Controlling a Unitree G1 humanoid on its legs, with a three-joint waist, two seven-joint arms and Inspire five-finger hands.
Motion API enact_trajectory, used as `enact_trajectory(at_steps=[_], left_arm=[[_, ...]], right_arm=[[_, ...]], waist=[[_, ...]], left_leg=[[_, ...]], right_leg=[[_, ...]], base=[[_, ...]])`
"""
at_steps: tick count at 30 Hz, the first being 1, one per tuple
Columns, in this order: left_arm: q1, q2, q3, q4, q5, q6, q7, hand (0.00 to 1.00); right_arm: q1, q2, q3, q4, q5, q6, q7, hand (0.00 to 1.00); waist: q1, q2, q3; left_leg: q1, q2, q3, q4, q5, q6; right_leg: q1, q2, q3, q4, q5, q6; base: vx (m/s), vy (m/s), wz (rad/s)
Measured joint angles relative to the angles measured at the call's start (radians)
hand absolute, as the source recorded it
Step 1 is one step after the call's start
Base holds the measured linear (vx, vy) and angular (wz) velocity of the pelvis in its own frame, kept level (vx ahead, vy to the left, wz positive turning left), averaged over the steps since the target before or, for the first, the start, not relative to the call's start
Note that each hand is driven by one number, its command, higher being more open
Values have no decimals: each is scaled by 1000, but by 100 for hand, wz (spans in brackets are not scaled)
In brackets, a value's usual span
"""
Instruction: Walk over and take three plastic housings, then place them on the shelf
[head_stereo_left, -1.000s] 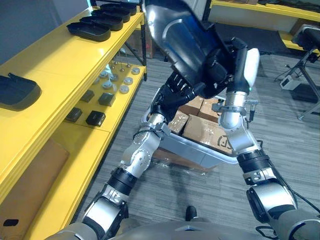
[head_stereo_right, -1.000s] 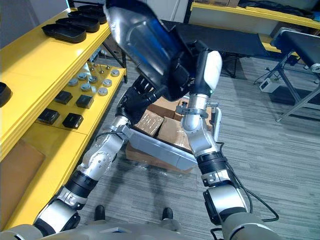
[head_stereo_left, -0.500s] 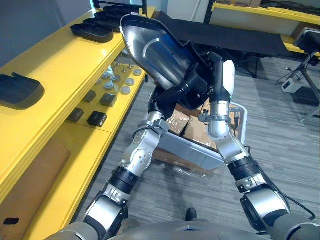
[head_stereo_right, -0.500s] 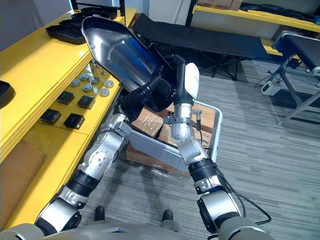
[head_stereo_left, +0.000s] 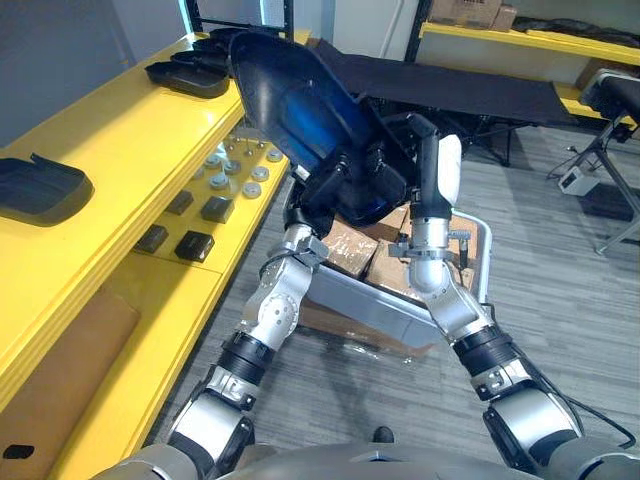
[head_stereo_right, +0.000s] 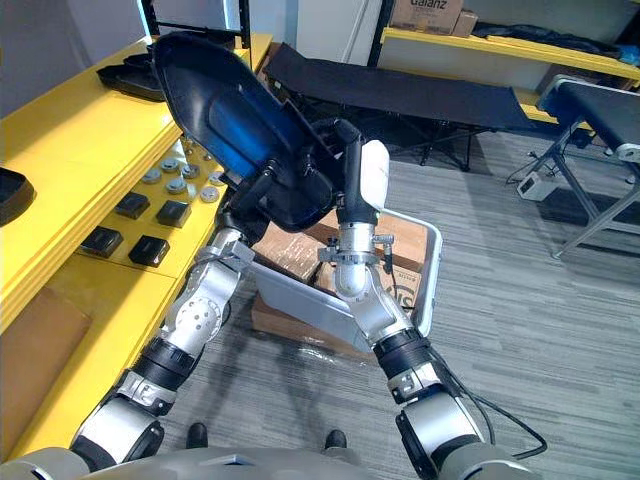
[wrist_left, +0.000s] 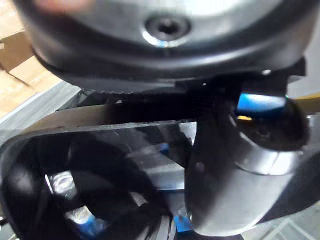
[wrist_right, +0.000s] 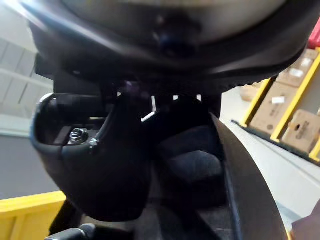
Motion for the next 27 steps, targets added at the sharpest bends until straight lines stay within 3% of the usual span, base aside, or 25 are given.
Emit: enact_trajectory(at_steps=[5, 6, 15, 21, 24, 27], left_arm=[[0, 2, -4, 0, 42, -49, 22, 0], [0, 2, -4, 0, 41, -54, 22, 0], [0, 5, 4, -3, 156, -110, 67, 0], [1, 5, 20, -40, 300, -101, 129, 0], [4, 4, 48, -122, 415, -92, 155, 0], [40, 10, 94, -216, 677, -85, 206, 0]], right_arm=[[0, 22, 7, -12, 1, -1, -17, 0], [1, 22, 8, -14, 1, -1, -16, 100], [50, 22, 46, -27, 1, -52, -17, 100], [89, 34, 56, -78, 48, -49, -4, 100], [93, 36, 41, -148, 114, -45, 43, 100], [119, 39, -4, -231, 181, -42, 108, 100]], waist=[[2, -1, -1], [3, -1, -1], [3, -1, -2], [12, -1, -3], [10, -1, -3], [6, 7, -10]], left_leg=[[0, 0, 0, 0, 0, 0], [0, 0, 0, 0, 0, 0], [0, 0, 0, 0, 0, 0], [0, -1, 1, 0, 0, 0], [5, -2, 1, 0, -1, -1], [17, -2, 3, 0, -5, -4]], right_leg=[[1, 0, -1, 0, 0, 0], [1, 0, -1, 0, 0, 0], [1, 0, -1, 0, -1, -1], [-1, 0, 0, 0, -2, -3], [0, -1, 0, 1, -2, -3], [7, -1, 0, 0, -6, -7]], base=[[0, 0, 0], [0, 0, 0], [0, 0, 0], [0, 0, 0], [0, 0, 0], [0, 0, 0]])
